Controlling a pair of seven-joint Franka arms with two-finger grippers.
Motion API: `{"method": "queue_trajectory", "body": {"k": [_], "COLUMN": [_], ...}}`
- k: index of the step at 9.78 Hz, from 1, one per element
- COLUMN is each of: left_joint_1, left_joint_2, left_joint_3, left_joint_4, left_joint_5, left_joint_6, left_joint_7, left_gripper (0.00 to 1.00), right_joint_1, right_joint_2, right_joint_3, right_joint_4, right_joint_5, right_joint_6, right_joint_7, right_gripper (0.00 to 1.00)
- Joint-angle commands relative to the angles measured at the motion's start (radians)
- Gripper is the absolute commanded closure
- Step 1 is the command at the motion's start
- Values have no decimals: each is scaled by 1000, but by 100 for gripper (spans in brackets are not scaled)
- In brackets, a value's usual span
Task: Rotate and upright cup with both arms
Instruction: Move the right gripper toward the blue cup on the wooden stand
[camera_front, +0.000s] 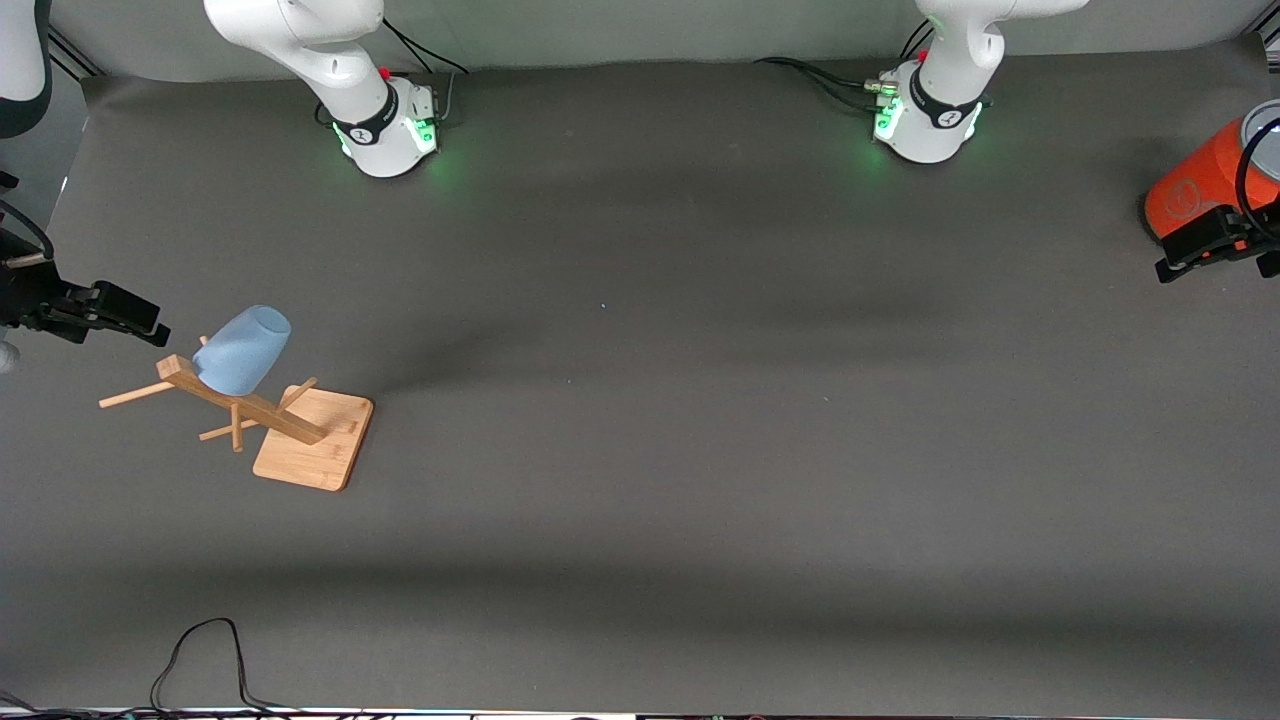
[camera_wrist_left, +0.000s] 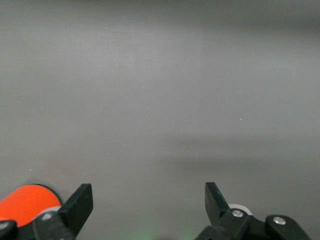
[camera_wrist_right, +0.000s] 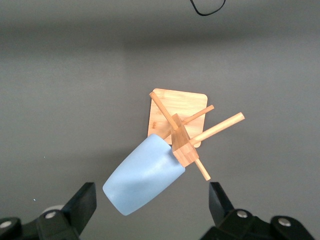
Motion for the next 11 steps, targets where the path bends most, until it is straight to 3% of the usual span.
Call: {"method": "queue_trajectory", "body": {"k": [1,9,11], "left_joint_1": [-2,7,7], "left_joint_2": [-2,-1,11], "left_joint_3": [-3,3,3], "left_joint_4": [18,1,-2], "left_joint_5": [0,-1,-1], "left_joint_6": [-23,-14,-10], "left_joint_7": [5,4,4], "left_gripper": [0,0,0], "right_joint_1": [-3,0,6], "right_joint_2": [-3,-6,-18], "right_joint_3": [7,7,13], "right_joint_4": [7,4,-2], "right_joint_5": [-20,-18,-6], "right_joint_6": [5,4,-56], "right_joint_7": [-4,2,216], "right_gripper": [0,0,0]}}
